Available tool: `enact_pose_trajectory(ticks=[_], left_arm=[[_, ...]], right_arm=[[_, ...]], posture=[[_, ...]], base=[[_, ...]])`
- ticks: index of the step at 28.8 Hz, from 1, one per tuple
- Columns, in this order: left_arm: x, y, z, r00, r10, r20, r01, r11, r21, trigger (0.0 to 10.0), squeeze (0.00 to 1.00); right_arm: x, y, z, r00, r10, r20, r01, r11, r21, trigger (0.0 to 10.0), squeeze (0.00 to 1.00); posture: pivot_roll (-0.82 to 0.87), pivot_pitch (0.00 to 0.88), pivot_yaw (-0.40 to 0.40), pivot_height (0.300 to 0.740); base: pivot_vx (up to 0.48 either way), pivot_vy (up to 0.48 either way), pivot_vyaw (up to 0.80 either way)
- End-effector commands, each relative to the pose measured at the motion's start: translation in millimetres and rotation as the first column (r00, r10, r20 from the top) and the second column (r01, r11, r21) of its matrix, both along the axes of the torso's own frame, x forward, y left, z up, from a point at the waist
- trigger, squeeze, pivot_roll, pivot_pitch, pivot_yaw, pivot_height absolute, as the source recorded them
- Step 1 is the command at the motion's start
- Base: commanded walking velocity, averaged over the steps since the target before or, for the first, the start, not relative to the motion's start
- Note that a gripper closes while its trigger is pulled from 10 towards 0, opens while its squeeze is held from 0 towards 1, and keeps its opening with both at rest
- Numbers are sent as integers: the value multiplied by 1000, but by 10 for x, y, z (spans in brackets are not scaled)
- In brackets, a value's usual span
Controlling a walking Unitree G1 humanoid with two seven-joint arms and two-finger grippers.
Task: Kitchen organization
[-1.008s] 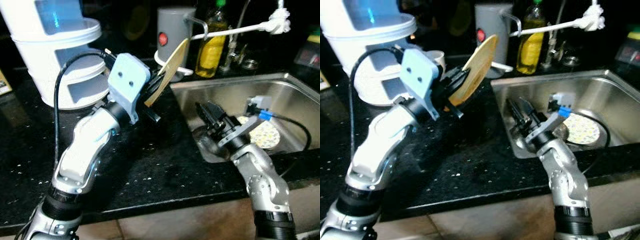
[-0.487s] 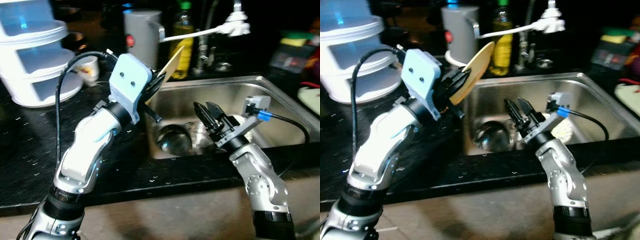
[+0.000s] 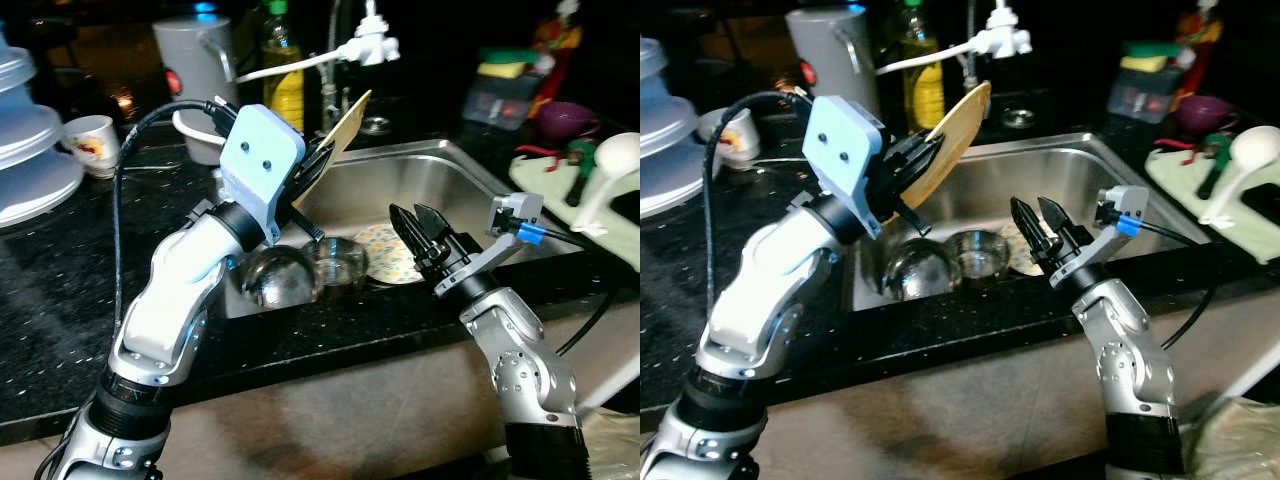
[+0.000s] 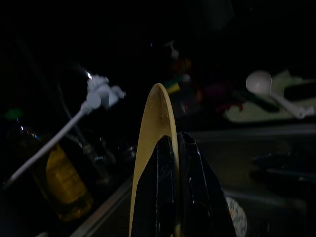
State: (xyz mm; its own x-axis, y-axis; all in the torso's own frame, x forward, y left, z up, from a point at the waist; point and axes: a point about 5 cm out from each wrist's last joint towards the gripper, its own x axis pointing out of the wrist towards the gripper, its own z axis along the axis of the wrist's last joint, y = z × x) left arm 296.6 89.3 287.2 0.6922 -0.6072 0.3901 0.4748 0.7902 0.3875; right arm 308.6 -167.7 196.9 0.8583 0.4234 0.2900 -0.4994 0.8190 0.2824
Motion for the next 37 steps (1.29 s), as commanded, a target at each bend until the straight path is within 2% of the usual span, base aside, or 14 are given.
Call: enact_pose_trajectory(ticks=[1, 5, 8, 10, 12, 14, 16, 23, 30, 32, 33, 35, 36, 37], left_arm=[[47, 65, -13, 1000, 21, 11, -22, 999, 44, 10000, 0], [159, 120, -108, 1000, 2, -26, 0, 998, 68, 10000, 0], [239, 145, -193, 994, -48, -100, 49, 999, 8, 10000, 0], [326, 197, -272, 980, -92, -176, 76, 993, -93, 10000, 0], [326, 197, -272, 980, -92, -176, 76, 993, -93, 10000, 0], [405, 230, -321, 962, -153, -227, 111, 976, -188, 10000, 0], [465, 225, -330, 947, -210, -242, 150, 958, -246, 10000, 0], [583, 178, -358, 910, -325, -255, 228, 910, -348, 10000, 0], [677, 181, -473, 915, -273, -297, 192, 942, -275, 10000, 0], [761, 248, -610, 929, -144, -340, 84, 979, -184, 10000, 0], [786, 279, -662, 932, -98, -350, 47, 988, -150, 10000, 102], [786, 279, -662, 932, -98, -350, 47, 988, -150, 10000, 102], [802, 305, -702, 933, -62, -355, 19, 992, -122, 10000, 286], [807, 319, -729, 932, -56, -357, 16, 993, -115, 10000, 867]], right_arm=[[-3, 36, 7, 1000, 13, 0, -13, 1000, 0, 10000, 0], [-4, 32, 5, 1000, 8, -3, -8, 1000, -6, 10000, 0], [-8, 23, 2, 1000, 2, -7, -2, 1000, -15, 10000, 0], [-19, 7, 11, 1000, 0, -6, 0, 1000, -19, 10000, 0], [-19, 7, 11, 1000, 0, -6, 0, 1000, -19, 10000, 0], [-40, -12, 30, 1000, 0, -1, 0, 1000, -26, 10000, 0], [-63, -28, 42, 1000, 1, 3, -1, 1000, -31, 10000, 0], [-114, -15, 38, 1000, 8, 4, -8, 999, -33, 10000, 0], [-154, -23, 23, 1000, 5, -4, -5, 999, -35, 10000, 0], [-167, -23, 17, 1000, 8, -7, -8, 999, -34, 10000, 0], [-173, -22, 15, 1000, 9, -8, -9, 999, -34, 10000, 0], [-173, -22, 15, 1000, 9, -8, -9, 999, -34, 10000, 0], [-177, -18, 14, 1000, 12, -9, -12, 999, -33, 10000, 0], [-183, -11, 13, 1000, 18, -10, -18, 999, -35, 10000, 0]], posture=[[-70, 0, -33, 740], [-74, 0, -32, 740], [-78, 0, -30, 740], [-93, 0, -26, 740], [-93, 0, -26, 740], [-108, 0, -21, 740], [-110, 0, -19, 740], [-130, 0, -4, 740], [-136, 0, 5, 740], [-139, 0, 8, 740], [-139, 0, 8, 740], [-139, 0, 8, 740], [-138, 0, 7, 740], [-140, 0, 6, 740]], base=[[0, 0, 0], [0, 0, 0], [0, 0, 0], [0, 0, 0], [0, 0, 0], [0, 0, 0], [0, 0, 0], [0, 0, 0], [0, 0, 0], [0, 0, 0], [0, 0, 0], [0, 0, 0], [0, 0, 0], [0, 0, 0]])
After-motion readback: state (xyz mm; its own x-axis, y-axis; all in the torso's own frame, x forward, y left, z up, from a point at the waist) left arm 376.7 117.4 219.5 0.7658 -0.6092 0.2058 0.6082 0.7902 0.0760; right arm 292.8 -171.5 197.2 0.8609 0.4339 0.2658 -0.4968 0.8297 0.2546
